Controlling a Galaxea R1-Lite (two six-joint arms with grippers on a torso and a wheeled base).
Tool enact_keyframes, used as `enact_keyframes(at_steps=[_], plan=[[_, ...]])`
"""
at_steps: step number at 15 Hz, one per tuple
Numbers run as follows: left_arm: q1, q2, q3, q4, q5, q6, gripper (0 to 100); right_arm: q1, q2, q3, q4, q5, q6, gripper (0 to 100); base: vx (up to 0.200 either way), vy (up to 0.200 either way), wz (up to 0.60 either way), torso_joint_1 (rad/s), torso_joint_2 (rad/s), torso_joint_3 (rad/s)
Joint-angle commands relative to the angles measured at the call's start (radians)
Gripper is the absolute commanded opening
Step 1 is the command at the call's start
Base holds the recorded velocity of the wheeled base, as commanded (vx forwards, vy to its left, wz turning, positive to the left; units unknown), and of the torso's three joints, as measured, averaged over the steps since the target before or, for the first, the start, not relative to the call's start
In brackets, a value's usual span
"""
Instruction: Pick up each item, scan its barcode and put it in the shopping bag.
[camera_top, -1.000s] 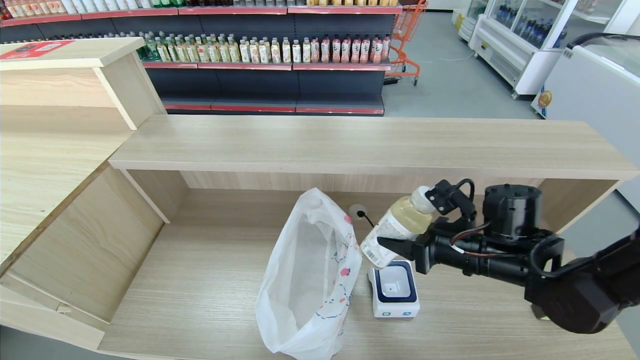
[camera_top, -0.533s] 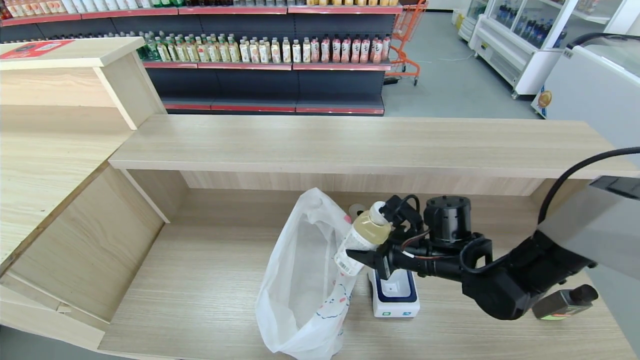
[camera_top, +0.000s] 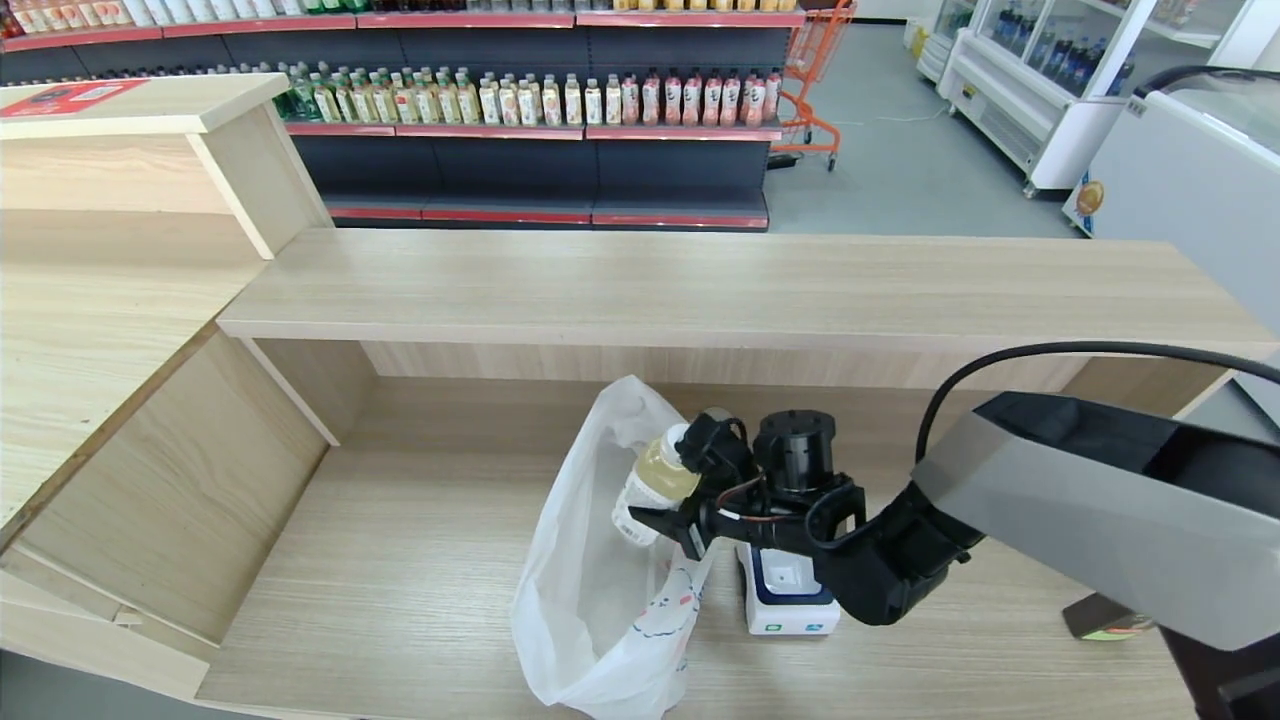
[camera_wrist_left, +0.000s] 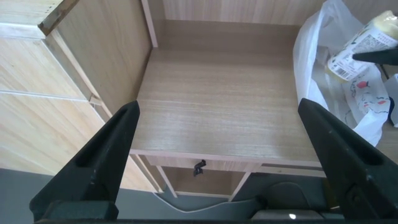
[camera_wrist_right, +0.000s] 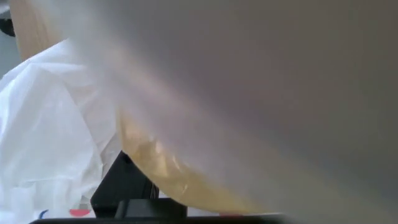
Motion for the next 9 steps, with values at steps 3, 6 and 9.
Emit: enact_keyframes(at_steps=[3,6,9], plan=[[0.0,0.0,0.0,0.0,0.0,-0.001,100,0.013,0.164,-0.165,-0.001,-0.001,-0.085,0,0.0,0.0,0.0,0.0,0.0,0.0],[0.0,0.0,0.0,0.0,0.0,0.0,100,0.012,0.22,-0.211,-0.003,-0.001,-0.151,0,0.0,0.0,0.0,0.0,0.0,0.0],[0.0,0.0,0.0,0.0,0.0,-0.001,100,0.009,0.252,-0.215,-0.038,-0.001,-0.166,0,0.0,0.0,0.0,0.0,0.0,0.0]])
